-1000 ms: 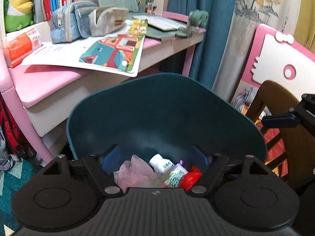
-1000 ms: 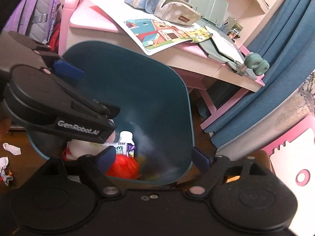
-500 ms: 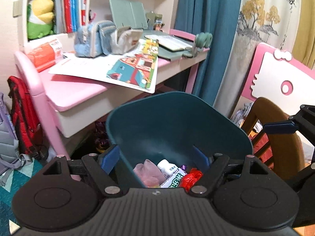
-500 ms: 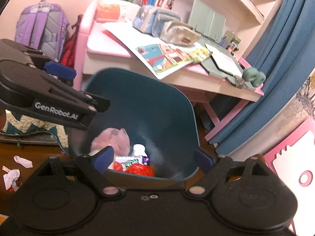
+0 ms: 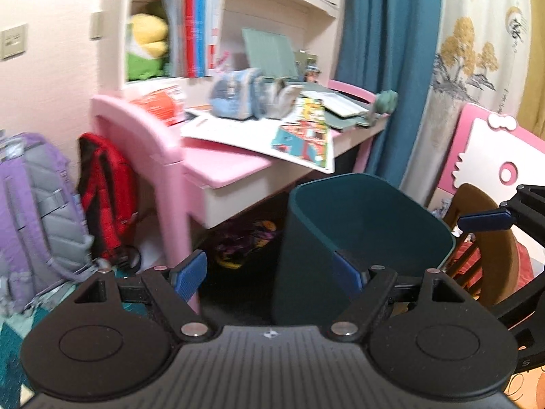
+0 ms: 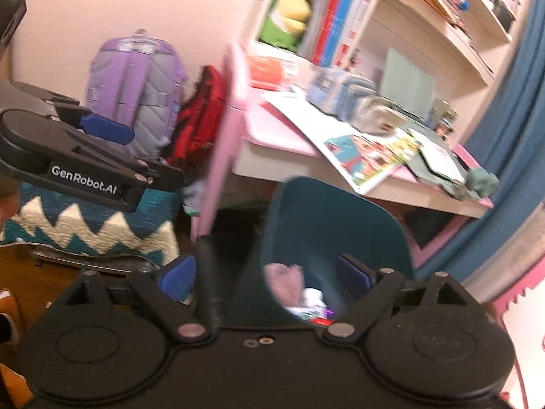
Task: Collect trash
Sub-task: 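Move both open tools back down to the tissues under the stool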
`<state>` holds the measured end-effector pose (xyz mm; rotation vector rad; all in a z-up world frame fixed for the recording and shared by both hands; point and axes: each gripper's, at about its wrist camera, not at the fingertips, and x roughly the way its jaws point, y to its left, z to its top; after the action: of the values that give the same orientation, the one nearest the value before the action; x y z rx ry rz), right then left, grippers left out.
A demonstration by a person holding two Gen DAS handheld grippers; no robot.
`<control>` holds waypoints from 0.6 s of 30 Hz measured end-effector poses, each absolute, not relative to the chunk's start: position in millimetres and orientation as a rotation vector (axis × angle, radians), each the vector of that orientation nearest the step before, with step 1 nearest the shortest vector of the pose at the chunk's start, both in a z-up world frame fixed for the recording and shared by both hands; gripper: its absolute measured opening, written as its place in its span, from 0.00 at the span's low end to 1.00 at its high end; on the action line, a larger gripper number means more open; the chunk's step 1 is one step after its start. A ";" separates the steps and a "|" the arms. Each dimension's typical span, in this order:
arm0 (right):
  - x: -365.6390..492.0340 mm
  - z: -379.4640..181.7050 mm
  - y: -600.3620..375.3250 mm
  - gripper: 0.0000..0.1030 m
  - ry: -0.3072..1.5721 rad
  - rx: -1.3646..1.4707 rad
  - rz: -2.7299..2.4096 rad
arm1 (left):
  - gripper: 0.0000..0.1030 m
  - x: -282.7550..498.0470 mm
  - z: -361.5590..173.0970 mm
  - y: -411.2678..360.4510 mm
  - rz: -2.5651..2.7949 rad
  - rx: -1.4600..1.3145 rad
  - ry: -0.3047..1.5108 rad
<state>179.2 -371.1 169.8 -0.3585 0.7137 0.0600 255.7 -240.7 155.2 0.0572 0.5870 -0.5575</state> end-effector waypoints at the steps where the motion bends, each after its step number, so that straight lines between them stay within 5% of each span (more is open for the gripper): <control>1: 178.6 168.5 -362.1 0.87 0.708 -0.356 0.076 | 0.78 253.3 154.4 -231.1 -0.551 0.050 0.591; 18: 195.7 95.4 -222.8 0.93 0.708 -0.183 0.422 | 0.84 220.6 105.4 -45.4 -0.359 -0.039 0.610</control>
<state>195.6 -222.8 95.4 -0.1826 0.7076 0.4222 220.6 -45.4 105.4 -0.0386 0.6099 -0.3589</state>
